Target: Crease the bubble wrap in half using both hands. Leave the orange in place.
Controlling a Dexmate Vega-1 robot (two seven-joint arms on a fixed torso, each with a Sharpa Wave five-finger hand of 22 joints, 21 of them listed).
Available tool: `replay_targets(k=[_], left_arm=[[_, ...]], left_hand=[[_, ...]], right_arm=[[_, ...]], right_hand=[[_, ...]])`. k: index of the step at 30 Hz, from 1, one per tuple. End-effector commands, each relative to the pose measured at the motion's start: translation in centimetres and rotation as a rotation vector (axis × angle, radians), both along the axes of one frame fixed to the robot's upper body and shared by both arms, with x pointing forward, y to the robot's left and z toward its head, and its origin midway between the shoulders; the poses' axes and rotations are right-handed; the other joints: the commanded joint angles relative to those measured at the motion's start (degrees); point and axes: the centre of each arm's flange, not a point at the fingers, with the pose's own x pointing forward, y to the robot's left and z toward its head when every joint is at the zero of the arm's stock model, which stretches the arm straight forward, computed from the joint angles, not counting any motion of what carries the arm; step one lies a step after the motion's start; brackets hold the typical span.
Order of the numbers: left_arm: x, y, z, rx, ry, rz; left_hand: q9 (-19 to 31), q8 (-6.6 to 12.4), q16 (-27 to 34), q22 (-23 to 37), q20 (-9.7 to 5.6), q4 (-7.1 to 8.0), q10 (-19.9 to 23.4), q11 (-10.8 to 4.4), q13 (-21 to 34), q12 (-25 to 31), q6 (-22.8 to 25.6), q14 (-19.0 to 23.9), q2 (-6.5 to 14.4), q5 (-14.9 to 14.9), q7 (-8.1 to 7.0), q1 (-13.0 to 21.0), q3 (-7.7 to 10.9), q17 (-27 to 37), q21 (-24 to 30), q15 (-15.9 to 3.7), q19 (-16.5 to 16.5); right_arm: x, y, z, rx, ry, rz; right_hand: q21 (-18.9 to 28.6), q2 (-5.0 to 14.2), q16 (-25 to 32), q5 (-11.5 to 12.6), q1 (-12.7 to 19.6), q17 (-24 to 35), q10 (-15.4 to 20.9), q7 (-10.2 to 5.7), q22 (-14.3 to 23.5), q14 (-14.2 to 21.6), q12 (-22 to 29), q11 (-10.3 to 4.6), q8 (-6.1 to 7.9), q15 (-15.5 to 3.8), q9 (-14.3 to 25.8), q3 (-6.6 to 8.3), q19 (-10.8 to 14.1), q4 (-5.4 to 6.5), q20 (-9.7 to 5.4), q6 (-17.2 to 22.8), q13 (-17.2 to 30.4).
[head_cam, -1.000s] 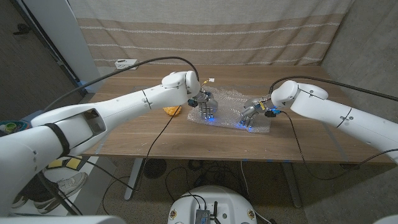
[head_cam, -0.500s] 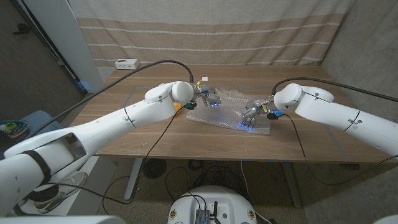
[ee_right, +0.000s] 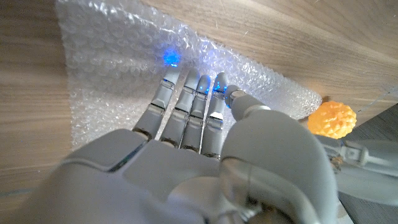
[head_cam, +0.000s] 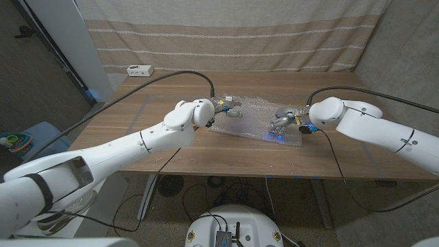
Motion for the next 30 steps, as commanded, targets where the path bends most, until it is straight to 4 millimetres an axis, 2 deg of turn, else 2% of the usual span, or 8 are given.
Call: replay_targets(k=[1, 6, 10, 14, 19, 24, 28, 30], left_arm=[[1.3, -1.1, -2.6, 0.11, 0.045, 0.007], [1.9, -1.4, -3.1, 0.141, 0.067, 0.019], [2.5, -1.6, -3.4, 0.154, 0.093, 0.029], [2.9, -1.6, -3.6, 0.164, 0.101, 0.035], [3.3, -1.5, -3.7, 0.171, 0.06, 0.056], [4.2, -1.4, -3.8, 0.153, 0.132, 0.045], [4.7, -1.3, -3.9, 0.139, 0.158, 0.034], [4.8, -1.3, -3.9, 0.136, 0.167, 0.03]], left_hand=[[0.1, 0.22, 0.2, 0.1, -0.38, 1.53, -1.5, -0.03, -0.2, 0.1, -0.6, -1.6, 0.8, 0.1, 0.57, -1.3, -0.14, -0.1, -1.0, -0.28, -1.4], [0.1, 0.27, 0.2, 0.1, -0.61, 2.95, -2.4, -0.47, -0.4, 0.1, -0.9, -2.9, 1.6, 0.4, 0.73, -2.3, -0.13, -0.1, -2.0, -0.34, -2.3], [0.1, 0.24, 0.3, 0.1, -0.5, 3.5, -2.5, -0.59, -0.4, 0.2, -1.1, -2.9, 1.7, 0.5, 0.47, -2.7, -0.17, -0.2, -2.3, -0.35, -2.5], [0.1, 0.12, 0.5, 0.2, 0.4, 5.56, -3.0, 0.15, -0.5, 0.4, -1.9, -3.4, 3.0, 0.9, 1.48, -3.7, 0.37, -0.1, -2.9, 0.35, -2.7], [0.2, -0.23, 0.4, 0.3, 0.68, 10.14, -7.5, 0.08, -0.6, -0.1, -5.5, -6.1, 3.5, 2.0, 1.06, -5.4, 2.75, -0.1, -4.9, 0.13, -4.6], [0.2, 0.15, 0.9, 0.3, 0.99, 10.62, -7.0, -0.62, -0.6, 0.6, -5.9, -5.7, 2.3, 1.9, 0.52, -6.9, 2.33, 0.0, -5.2, -0.32, -3.7], [0.2, 0.42, 1.4, 0.3, 0.91, 10.22, -5.8, -0.6, -0.6, 1.1, -5.6, -4.4, 1.3, 1.8, 0.28, -8.1, 1.78, -0.2, -4.9, -0.65, -1.6], [0.2, 0.46, 1.5, 0.3, 0.88, 10.11, -5.6, -0.68, -0.7, 1.2, -5.6, -3.9, 1.1, 1.8, 0.18, -8.3, 1.69, -0.2, -4.9, -0.57, -1.2]], right_arm=[[-2.2, -1.1, 1.0, 0.159, -0.229, 0.063], [-3.4, -1.6, 0.8, 0.202, -0.367, 0.04], [-3.7, -1.7, 0.2, 0.179, -0.37, 0.003], [-3.9, -1.7, -0.6, 0.149, -0.356, -0.024], [-4.0, -1.7, -1.6, 0.11, -0.353, -0.078], [-3.8, -1.8, -2.0, 0.035, -0.263, -0.117], [-3.2, -1.6, -2.3, -0.072, -0.142, -0.153], [-3.0, -1.3, -2.7, -0.117, -0.114, -0.17]], right_hand=[[-0.3, -0.48, -0.6, -0.3, -0.2, -0.2, -0.7, 0.18, -0.4, -0.4, -0.6, -0.23, 0.08, 0.0, -0.1, 0.55, -0.4, -0.68, 0.35, 0.3, -0.3], [-1.1, -0.71, -1.9, -0.8, -1.0, -0.1, -5.3, -1.68, -1.5, -2.8, -3.4, -2.14, -1.19, -0.68, -0.4, 0.44, -2.1, -1.34, 0.0, -2.1, -1.4], [-2.8, -2.29, -4.5, -1.2, -3.7, 0.2, -12.1, -4.8, -2.0, -10.3, -8.1, -3.23, -6.17, 0.49, -0.6, -2.24, -5.5, -1.61, 0.63, -12.3, -2.8], [-5.5, -4.03, -7.5, -0.8, -6.4, -0.6, -18.6, -5.78, -2.1, -17.9, -12.0, -3.04, -10.19, 2.13, -0.6, -4.69, -10.5, -1.62, 1.77, -20.0, -3.9], [-6.6, -4.88, -8.4, -0.6, -7.6, -1.1, -20.7, -6.04, -2.2, -20.6, -13.0, -2.93, -11.1, 2.32, -0.6, -5.59, -12.5, -1.55, 2.05, -22.2, -4.2], [-8.0, -4.93, -8.8, -0.5, -8.3, -1.6, -23.6, -6.47, -2.2, -23.4, -14.1, -3.11, -12.0, 2.86, -0.6, -6.39, -14.6, -1.56, 2.43, -25.2, -4.5], [-11.3, -4.82, -9.4, -0.5, -8.2, -3.2, -32.6, -6.7, -2.2, -31.4, -15.1, -2.38, -12.93, 4.77, -0.7, -6.78, -19.3, -2.42, 3.04, -35.7, -5.1], [-12.6, -5.65, -9.4, -0.4, -7.4, -4.2, -35.5, -6.47, -2.2, -33.9, -14.9, -2.37, -12.9, 5.0, -0.7, -6.74, -20.7, -3.18, 2.09, -39.2, -5.3]])
